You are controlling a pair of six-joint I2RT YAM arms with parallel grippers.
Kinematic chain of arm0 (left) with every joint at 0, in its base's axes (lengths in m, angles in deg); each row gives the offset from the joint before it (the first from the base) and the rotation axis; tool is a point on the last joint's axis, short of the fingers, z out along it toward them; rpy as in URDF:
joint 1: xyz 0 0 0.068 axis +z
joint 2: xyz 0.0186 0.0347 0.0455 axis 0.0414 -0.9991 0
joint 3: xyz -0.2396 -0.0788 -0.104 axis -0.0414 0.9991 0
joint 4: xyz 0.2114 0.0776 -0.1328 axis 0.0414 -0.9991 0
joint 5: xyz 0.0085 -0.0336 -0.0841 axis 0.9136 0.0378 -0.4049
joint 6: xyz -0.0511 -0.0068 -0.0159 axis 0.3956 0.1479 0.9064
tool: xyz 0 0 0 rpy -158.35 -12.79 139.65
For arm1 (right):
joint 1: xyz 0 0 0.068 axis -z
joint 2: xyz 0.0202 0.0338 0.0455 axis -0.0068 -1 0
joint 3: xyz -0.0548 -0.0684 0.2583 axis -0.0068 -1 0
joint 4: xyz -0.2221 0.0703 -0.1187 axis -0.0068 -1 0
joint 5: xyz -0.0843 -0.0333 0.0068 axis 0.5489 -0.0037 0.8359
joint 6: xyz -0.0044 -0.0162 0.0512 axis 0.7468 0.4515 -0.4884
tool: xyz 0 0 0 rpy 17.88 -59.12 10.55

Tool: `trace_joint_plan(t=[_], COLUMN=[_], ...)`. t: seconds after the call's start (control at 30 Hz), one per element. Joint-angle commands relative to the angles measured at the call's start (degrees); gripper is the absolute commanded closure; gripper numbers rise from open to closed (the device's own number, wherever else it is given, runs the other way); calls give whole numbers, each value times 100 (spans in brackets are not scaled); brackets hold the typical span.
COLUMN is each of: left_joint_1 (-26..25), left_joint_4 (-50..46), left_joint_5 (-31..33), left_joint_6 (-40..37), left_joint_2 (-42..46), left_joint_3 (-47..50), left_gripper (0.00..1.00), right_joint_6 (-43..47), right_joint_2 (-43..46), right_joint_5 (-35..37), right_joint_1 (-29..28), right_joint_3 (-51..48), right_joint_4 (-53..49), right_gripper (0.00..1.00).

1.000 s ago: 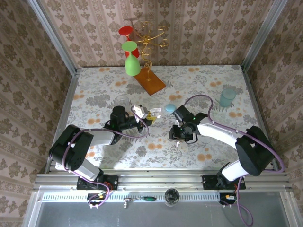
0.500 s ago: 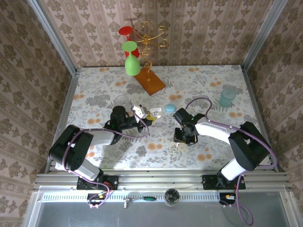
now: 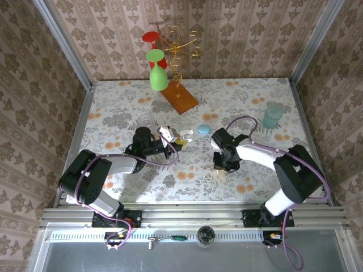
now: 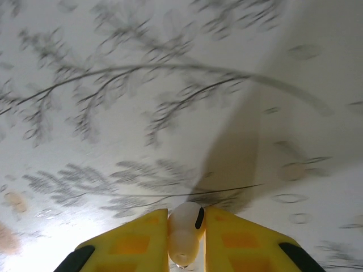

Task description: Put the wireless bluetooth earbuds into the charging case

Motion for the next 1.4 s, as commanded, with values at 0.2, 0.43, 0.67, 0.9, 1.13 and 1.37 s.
trace_joint_plan(t=[0.2, 0.43, 0.67, 0.9, 1.13, 1.37], left_joint_1=[30, 30, 30, 30, 31, 31], left_joint_4=[-148, -183, -189, -167, -119, -175], left_joint_5=[-1, -6, -14, -27, -36, -5], left_joint_6=[-236, -247, -237, -223, -217, -234], left_joint_2=[193, 174, 200, 174, 129, 176], left_joint_3=[-49, -63, -45, -51, -54, -1], left_gripper=[100, 100, 100, 100, 100, 100], right_joint_6=[675, 599, 348, 203, 114, 142], right_joint_2=[-172, -305, -182, -75, -38, -130], right_joint_5=[1440, 1202, 720, 494, 148, 263], right_joint_1=[290, 115, -104, -182, -182, -184], right_joint_3=[394, 505, 524, 476, 480, 430], right_joint_4=[-1074, -997, -758, -577, -350, -304], right_gripper=[80, 75, 61, 61, 67, 73])
